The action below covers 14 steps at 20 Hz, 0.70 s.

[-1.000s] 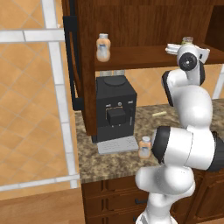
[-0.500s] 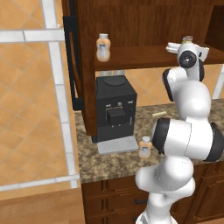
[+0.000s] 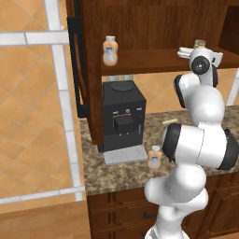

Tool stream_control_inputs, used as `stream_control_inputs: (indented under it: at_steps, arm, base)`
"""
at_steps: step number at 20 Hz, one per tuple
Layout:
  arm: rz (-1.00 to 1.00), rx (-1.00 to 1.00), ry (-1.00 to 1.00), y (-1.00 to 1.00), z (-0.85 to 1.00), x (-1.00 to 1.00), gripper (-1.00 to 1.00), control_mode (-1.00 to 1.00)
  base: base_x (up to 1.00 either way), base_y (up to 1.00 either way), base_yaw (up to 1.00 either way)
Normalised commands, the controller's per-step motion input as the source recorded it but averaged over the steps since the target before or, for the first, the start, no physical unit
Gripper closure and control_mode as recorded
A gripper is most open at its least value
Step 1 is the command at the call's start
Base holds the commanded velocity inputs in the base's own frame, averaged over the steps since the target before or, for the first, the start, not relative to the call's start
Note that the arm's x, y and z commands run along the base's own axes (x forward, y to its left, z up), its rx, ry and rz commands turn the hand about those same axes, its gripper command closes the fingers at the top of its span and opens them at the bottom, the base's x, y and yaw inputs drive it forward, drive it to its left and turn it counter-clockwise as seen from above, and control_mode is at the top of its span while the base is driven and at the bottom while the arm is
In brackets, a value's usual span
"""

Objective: Put the shaker and condiment bottle from the counter next to their counterparts in the cabinet.

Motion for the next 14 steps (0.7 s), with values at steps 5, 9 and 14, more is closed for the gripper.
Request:
stream_control_inputs:
  at_steps: [5,9,14]
  arm:
    - [0.0,0.0,0.0,-0.03,-0.04,0.1,1.0,-1.0]
    - [0.0,0.0,0.0,-0.04,-0.04,0.08,1.0,-1.0]
    - [0.0,0.0,0.0,-0.05,-0.03,0.13,1.0,-1.0]
  base:
    - [0.0,0.0,0.0]
    - [0.0,0.0,0.0]
    - [0.0,0.0,0.0]
